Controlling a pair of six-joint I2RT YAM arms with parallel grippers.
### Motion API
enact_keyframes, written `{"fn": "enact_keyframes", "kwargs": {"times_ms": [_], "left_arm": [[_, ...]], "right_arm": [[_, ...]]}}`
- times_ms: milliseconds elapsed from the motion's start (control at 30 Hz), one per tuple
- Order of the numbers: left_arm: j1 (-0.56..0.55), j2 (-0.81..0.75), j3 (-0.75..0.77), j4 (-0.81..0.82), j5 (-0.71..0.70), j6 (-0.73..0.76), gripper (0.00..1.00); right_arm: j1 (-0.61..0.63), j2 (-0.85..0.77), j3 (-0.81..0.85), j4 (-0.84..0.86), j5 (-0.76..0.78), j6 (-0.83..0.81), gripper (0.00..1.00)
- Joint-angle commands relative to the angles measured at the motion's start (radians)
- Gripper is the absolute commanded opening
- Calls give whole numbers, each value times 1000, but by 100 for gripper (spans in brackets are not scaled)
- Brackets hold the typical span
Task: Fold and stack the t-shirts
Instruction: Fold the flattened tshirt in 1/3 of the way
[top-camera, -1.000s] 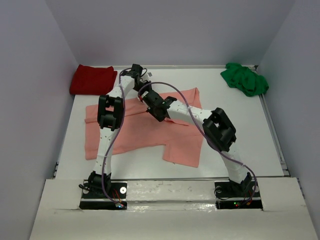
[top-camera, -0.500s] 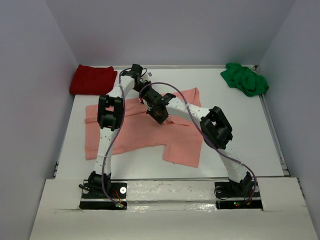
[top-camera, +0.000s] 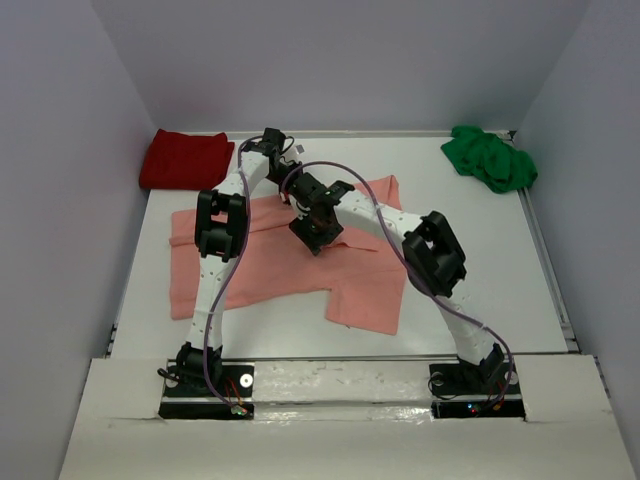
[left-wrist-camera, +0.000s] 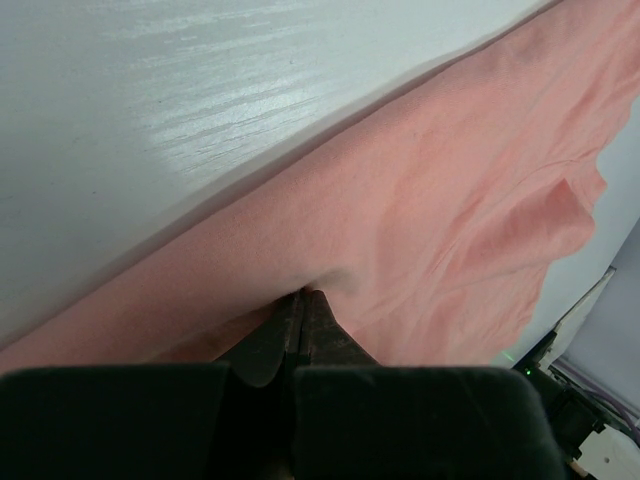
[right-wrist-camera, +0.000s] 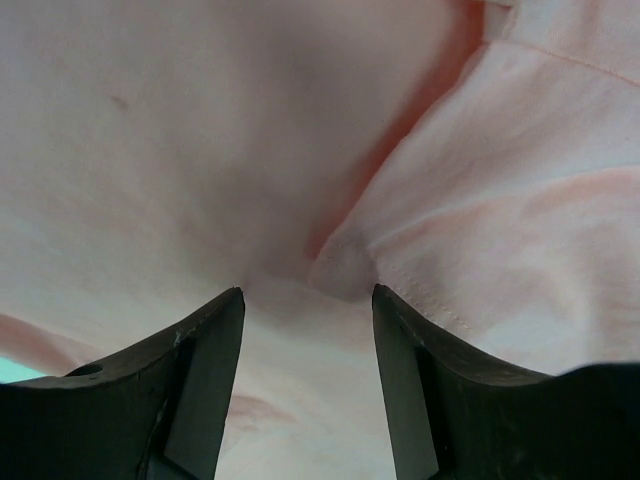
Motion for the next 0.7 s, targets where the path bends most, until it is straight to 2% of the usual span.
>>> {"fn": "enact_keyframes", "kwargs": {"times_ms": [0,100,267,333,367,400,433,667], "left_arm": [[22,64,-15,-43,-149,55,4],[22,63,-16,-45,-151,55,4],[22,63,-16,-41,-148,54,4],[22,61,-16,-43,-148,54,4],[22,61,-15,-41,-148,54,4],[22,61,-16,-41,-146,55,4],[22,60,-16,-43,-144,55,4],[23,58,-19,-43,-146,57,4]], "right_arm": [[-68,-47,76,-16,-105,86,60],[-152,-80,102,-13,-191,134,60],[-250,-91,135,-24,-195,211,58],[-275,-79,137,-33,-183,237,45],[-289,-65,134,-35,-173,246,34],[-300,-58,132,-36,-169,255,5],[-300,-48,132,-36,-170,267,0],[-320,5,140,2,-205,297,0]]}}
